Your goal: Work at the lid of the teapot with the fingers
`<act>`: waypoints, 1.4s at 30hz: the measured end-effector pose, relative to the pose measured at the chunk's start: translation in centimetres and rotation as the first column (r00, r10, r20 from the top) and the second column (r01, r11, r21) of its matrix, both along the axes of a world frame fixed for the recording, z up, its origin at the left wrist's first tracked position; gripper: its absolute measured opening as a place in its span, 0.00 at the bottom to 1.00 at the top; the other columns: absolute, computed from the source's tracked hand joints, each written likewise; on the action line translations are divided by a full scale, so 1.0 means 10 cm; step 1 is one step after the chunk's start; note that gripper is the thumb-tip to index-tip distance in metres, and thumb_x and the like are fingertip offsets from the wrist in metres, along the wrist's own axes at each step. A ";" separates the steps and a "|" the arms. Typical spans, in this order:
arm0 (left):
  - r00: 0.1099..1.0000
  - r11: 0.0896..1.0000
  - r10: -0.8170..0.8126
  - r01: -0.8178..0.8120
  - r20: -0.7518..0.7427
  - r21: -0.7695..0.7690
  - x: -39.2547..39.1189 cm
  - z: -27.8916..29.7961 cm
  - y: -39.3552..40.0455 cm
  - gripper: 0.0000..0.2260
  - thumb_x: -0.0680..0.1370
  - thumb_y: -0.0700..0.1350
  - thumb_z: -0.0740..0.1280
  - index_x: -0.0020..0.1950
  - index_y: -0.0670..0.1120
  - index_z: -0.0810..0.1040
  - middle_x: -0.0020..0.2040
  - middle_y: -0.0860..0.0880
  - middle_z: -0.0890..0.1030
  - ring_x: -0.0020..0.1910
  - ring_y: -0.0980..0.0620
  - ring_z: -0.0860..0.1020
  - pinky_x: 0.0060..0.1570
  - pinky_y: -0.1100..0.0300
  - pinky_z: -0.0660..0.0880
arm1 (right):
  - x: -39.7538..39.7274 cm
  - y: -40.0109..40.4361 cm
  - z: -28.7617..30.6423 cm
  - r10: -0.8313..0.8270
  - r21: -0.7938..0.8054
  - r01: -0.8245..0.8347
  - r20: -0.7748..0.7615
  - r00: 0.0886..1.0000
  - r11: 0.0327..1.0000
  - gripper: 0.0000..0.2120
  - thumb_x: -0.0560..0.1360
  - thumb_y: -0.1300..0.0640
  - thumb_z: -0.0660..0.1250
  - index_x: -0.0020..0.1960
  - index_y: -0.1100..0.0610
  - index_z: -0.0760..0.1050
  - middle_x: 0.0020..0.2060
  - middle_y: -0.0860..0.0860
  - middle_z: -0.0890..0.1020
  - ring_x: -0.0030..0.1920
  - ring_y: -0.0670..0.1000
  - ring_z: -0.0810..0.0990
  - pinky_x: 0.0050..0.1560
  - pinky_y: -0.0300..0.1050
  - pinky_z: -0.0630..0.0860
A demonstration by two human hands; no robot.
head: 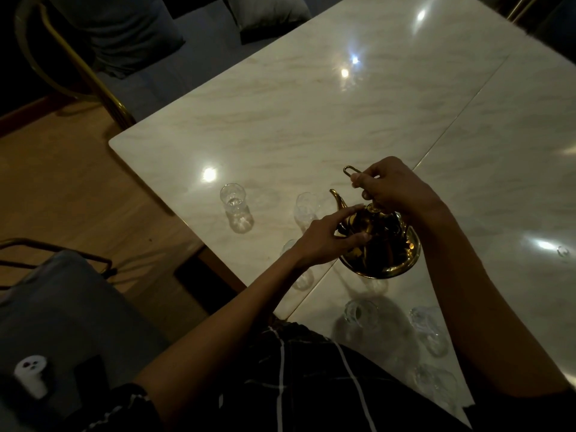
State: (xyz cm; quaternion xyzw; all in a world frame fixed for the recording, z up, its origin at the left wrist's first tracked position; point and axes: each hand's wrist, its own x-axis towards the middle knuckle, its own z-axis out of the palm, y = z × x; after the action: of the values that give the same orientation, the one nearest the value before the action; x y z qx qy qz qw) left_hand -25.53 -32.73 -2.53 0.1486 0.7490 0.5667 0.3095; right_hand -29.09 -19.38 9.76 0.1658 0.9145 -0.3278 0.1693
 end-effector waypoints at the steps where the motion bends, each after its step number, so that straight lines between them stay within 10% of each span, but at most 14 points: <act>1: 1.000 1.000 0.001 -0.001 0.000 -0.003 0.00 -0.01 0.00 0.30 0.80 0.52 0.72 0.80 0.56 0.66 0.76 0.47 0.75 0.73 0.46 0.73 0.71 0.45 0.74 | 0.00 0.00 0.00 -0.004 -0.004 0.004 -0.002 1.000 1.000 0.15 0.81 0.51 0.64 0.57 0.61 0.82 0.35 0.51 0.80 0.33 0.47 0.77 0.31 0.39 0.70; 42: 0.999 1.000 0.025 -0.025 -0.022 0.008 0.03 0.07 0.12 0.28 0.81 0.52 0.72 0.80 0.56 0.67 0.73 0.47 0.77 0.70 0.49 0.76 0.68 0.53 0.74 | -0.04 0.13 0.02 0.019 -0.010 -0.020 -0.008 1.000 1.000 0.15 0.81 0.51 0.64 0.57 0.61 0.81 0.37 0.52 0.80 0.36 0.49 0.79 0.35 0.42 0.75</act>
State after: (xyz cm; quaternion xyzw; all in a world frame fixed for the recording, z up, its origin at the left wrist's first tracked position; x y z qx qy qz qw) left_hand -25.24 -31.50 -1.86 0.1466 0.7520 0.5717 0.2936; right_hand -29.46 -18.04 9.99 0.1547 0.9151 -0.3314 0.1696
